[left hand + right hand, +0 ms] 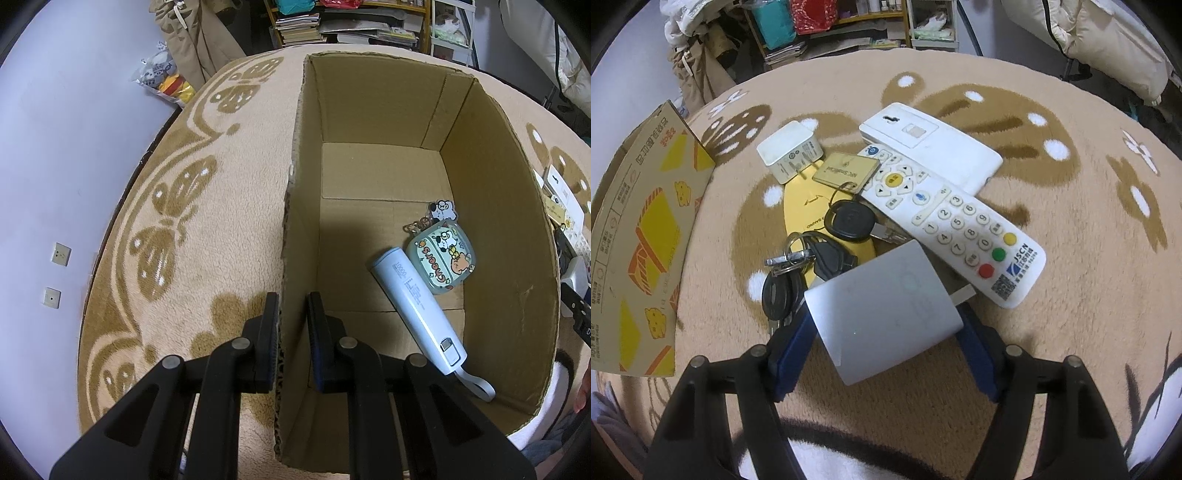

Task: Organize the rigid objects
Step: 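Carry the white charger block into the box and open the right tool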

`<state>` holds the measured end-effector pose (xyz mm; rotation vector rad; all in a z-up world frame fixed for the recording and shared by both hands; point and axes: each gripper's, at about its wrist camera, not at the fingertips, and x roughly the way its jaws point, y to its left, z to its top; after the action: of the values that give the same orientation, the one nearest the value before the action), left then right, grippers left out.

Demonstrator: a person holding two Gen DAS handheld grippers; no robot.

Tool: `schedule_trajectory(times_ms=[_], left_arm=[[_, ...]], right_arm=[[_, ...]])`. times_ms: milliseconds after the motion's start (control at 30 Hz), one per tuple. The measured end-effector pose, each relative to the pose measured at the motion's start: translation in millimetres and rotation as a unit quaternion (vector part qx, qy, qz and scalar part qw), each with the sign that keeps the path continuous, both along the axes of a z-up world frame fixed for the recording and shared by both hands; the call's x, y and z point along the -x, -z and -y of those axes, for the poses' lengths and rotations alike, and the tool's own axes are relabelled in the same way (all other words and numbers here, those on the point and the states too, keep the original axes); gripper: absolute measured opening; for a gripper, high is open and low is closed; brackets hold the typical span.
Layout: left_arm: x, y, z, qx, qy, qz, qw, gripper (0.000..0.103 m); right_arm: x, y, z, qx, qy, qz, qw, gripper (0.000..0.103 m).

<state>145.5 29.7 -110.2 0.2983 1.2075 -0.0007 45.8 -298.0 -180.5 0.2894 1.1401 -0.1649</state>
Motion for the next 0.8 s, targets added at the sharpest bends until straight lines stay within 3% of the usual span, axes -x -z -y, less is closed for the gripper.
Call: schedule_trajectory(times_ms=[533,800], left_arm=[[0.7,0.0,-0.8,0.003,-0.001,-0.001,1.0000,0.015],[0.6,-0.6,-2.2,0.004,-0.001,-0.002,1.0000,0.015]], right_arm=[[5.0,-6.9,-16.9,0.001,-0.019,0.016,1.000,0.078],[7.3,-32.0,-34.2,-0.009,-0.052,0.058,0.997,0.078]])
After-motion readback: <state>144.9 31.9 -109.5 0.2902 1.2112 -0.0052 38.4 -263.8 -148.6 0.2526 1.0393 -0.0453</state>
